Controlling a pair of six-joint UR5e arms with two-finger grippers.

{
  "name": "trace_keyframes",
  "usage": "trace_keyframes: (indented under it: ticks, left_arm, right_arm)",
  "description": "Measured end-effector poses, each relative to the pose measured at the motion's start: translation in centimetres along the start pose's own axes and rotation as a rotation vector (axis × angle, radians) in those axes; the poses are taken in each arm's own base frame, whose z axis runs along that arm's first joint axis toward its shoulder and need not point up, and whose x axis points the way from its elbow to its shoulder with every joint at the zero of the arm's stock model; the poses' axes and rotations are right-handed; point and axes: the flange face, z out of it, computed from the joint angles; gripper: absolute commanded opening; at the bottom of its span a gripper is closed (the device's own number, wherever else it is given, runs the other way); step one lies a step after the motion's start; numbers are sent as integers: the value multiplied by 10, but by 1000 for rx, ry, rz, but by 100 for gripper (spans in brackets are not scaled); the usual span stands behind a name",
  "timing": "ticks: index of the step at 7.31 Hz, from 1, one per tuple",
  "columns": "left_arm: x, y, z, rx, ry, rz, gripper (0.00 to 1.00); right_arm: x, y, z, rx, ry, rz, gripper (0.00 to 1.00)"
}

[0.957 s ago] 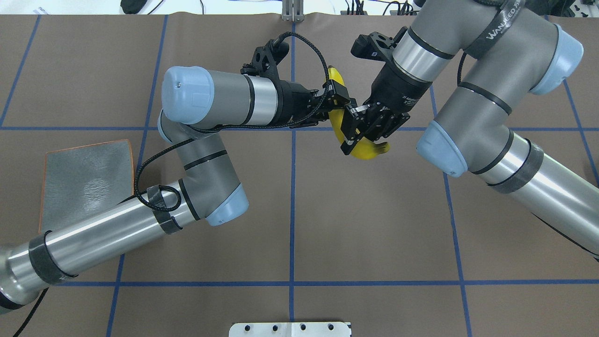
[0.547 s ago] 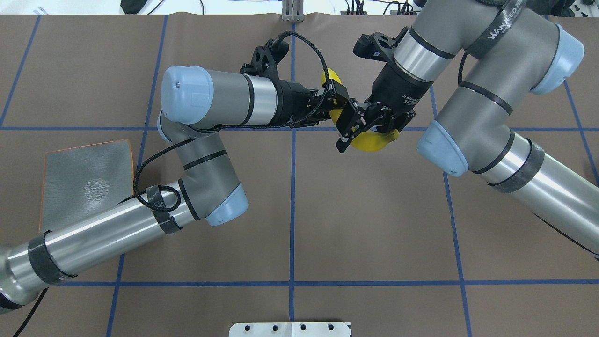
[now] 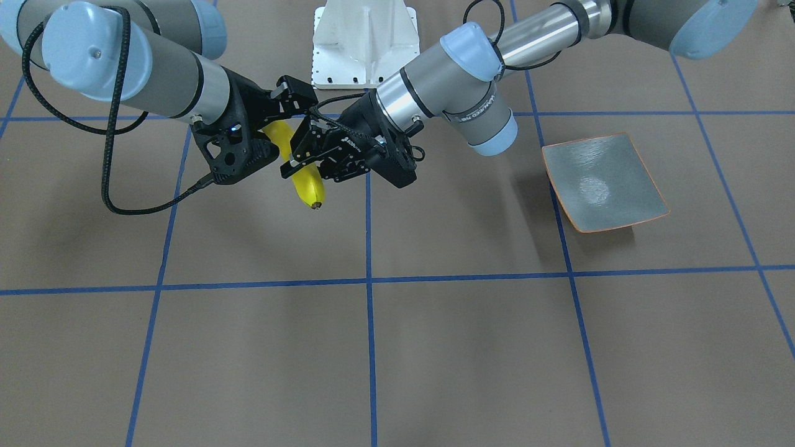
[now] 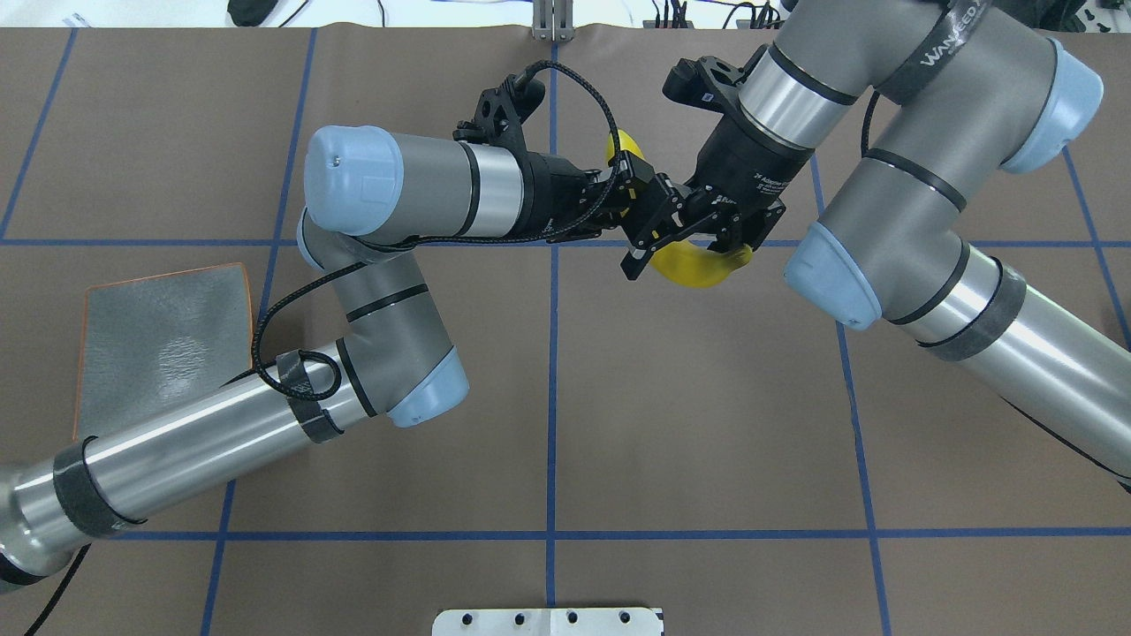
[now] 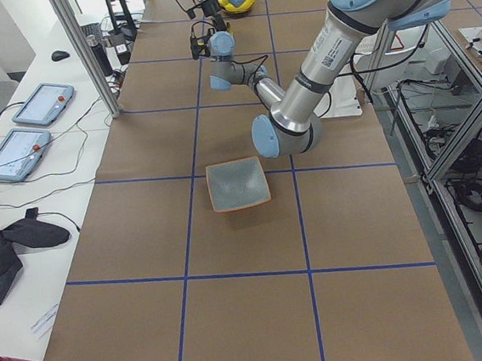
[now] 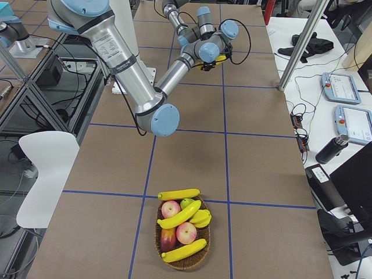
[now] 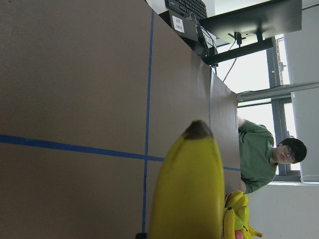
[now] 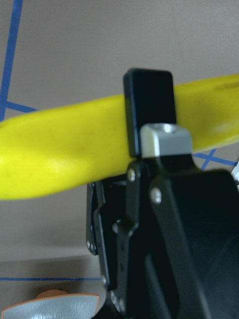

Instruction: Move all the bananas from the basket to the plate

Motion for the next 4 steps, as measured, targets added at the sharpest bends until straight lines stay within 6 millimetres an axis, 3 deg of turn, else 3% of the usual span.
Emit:
trace_keyframes:
  ticks: [4]
  left_arm:
    - [-14, 1, 3, -2, -22, -4, 0]
  right_arm:
    - [4, -1, -21, 30, -4, 4, 99]
